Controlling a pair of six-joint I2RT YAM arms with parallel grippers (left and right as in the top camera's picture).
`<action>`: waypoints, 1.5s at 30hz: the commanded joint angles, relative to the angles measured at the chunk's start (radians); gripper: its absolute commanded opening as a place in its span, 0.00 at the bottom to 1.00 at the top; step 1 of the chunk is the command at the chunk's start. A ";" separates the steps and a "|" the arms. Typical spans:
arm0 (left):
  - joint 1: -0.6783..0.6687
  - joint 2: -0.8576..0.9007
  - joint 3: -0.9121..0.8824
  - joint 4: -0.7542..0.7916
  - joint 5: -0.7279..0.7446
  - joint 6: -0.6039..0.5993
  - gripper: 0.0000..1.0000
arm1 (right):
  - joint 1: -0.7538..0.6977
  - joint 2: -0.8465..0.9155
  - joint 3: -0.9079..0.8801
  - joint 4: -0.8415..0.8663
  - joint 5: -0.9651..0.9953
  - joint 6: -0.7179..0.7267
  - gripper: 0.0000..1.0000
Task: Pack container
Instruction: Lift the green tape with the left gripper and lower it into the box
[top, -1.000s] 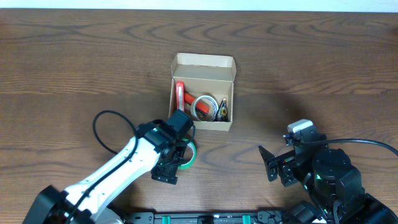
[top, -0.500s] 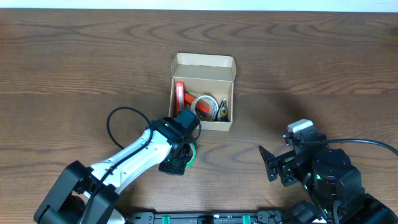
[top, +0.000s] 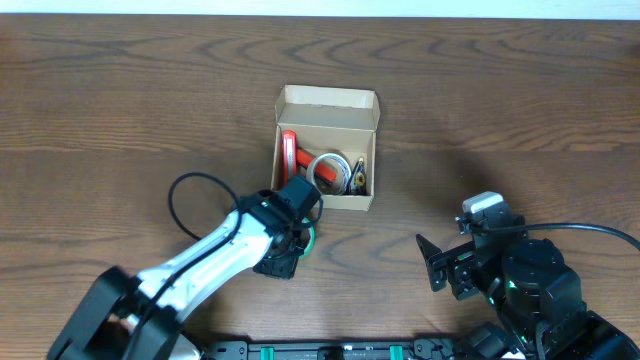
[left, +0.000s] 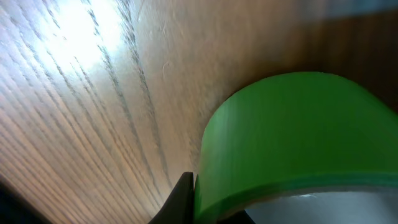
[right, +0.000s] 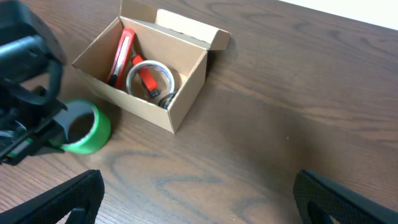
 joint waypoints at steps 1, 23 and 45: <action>-0.002 -0.117 -0.006 -0.051 -0.091 -0.048 0.06 | -0.010 -0.001 -0.003 -0.001 0.008 0.015 0.99; 0.091 0.030 0.540 -0.249 -0.256 0.307 0.06 | -0.010 -0.001 -0.003 -0.001 0.008 0.015 0.99; 0.102 0.398 0.604 -0.116 -0.014 0.348 0.05 | -0.010 -0.001 -0.003 -0.001 0.008 0.015 0.99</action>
